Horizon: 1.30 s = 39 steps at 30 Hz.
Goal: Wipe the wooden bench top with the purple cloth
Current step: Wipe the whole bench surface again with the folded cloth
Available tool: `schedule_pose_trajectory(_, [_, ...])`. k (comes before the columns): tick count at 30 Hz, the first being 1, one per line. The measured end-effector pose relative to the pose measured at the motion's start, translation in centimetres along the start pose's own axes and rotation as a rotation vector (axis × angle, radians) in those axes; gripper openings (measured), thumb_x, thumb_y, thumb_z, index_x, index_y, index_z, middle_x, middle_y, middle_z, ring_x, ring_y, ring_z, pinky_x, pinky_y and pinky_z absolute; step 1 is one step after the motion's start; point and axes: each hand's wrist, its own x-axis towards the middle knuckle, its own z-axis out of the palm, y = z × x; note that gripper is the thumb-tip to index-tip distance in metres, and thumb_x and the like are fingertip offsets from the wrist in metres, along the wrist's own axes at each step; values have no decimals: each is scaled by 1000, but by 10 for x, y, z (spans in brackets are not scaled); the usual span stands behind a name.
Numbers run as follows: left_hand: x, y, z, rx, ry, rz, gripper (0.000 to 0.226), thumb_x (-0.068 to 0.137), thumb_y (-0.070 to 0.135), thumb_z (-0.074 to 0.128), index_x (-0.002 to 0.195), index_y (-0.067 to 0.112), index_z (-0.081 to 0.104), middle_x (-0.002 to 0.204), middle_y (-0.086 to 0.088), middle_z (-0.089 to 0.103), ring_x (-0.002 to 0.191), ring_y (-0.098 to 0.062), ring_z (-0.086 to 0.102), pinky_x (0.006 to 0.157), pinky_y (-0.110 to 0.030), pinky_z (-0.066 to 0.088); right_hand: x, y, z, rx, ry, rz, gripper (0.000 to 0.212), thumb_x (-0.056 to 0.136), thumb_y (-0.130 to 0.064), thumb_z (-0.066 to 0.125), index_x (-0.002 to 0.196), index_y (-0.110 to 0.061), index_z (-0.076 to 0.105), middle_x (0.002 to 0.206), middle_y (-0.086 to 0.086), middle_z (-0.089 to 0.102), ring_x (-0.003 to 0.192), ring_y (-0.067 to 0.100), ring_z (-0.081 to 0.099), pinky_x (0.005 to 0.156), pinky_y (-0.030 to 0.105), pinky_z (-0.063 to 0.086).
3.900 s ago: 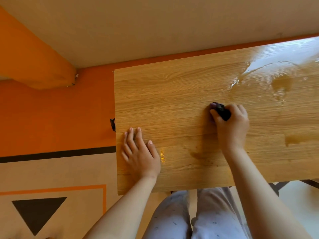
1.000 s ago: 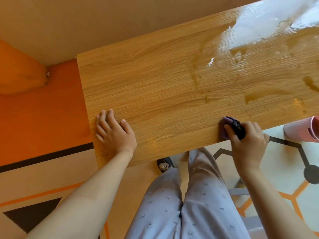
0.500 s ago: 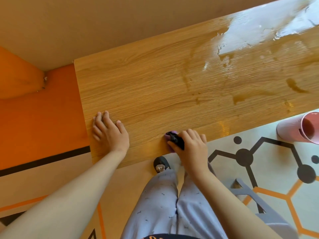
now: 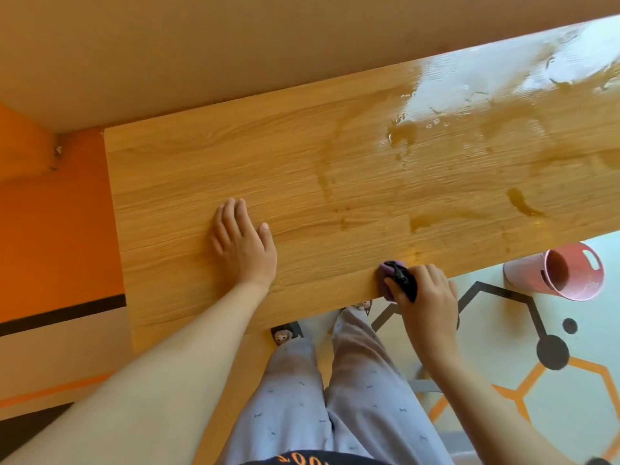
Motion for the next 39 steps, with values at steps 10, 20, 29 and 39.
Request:
schedule_pose_trajectory(10, [-1, 5, 2, 53, 41, -31, 57, 90, 33, 40, 142, 8, 41, 150, -10, 39, 140, -30, 28, 111, -49, 21, 66, -25, 23, 9, -274, -691, 31, 81, -45, 59, 85, -15, 62, 79, 0, 56, 78, 22, 51, 67, 30, 30])
schedule_pose_trajectory(20, [0, 9, 0, 80, 63, -72, 60, 86, 34, 43, 142, 11, 42, 149, -8, 40, 139, -28, 32, 109, -45, 22, 265, -104, 58, 40, -304, -820, 42, 84, -47, 55, 99, -9, 65, 98, 10, 61, 94, 32, 54, 79, 37, 32])
schedule_pose_trajectory(29, [0, 9, -2, 97, 30, -77, 61, 88, 37, 39, 143, 12, 39, 150, -8, 38, 139, -28, 30, 109, -45, 22, 279, -120, 65, 66, -279, -803, 32, 83, -33, 66, 102, -8, 63, 103, 11, 61, 100, 32, 53, 83, 39, 35])
schedule_pose_trajectory(39, [3, 11, -4, 109, -2, -85, 61, 88, 37, 38, 143, 11, 40, 149, -10, 39, 138, -30, 32, 108, -45, 22, 177, -36, 31, 71, -469, -1008, 30, 78, -37, 71, 99, -17, 63, 90, 0, 60, 84, 19, 48, 72, 29, 32])
